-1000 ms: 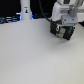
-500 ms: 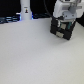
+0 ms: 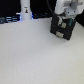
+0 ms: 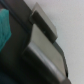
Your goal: Open the kcup holder, insert the kcup into the holder, and close the kcup holder
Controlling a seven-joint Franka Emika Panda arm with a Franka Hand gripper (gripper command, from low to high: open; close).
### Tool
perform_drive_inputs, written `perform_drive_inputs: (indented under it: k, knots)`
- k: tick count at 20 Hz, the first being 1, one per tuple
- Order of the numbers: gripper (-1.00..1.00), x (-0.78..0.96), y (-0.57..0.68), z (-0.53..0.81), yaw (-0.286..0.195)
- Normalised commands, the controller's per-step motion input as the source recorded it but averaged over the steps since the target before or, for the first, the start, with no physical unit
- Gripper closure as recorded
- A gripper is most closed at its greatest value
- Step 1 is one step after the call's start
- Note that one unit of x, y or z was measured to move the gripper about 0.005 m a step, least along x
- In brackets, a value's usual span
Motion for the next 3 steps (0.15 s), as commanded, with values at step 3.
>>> perform_drive_inputs:
  k: [3]
  knots:
    - [-1.00, 0.03, -0.02, 0.04, -0.011]
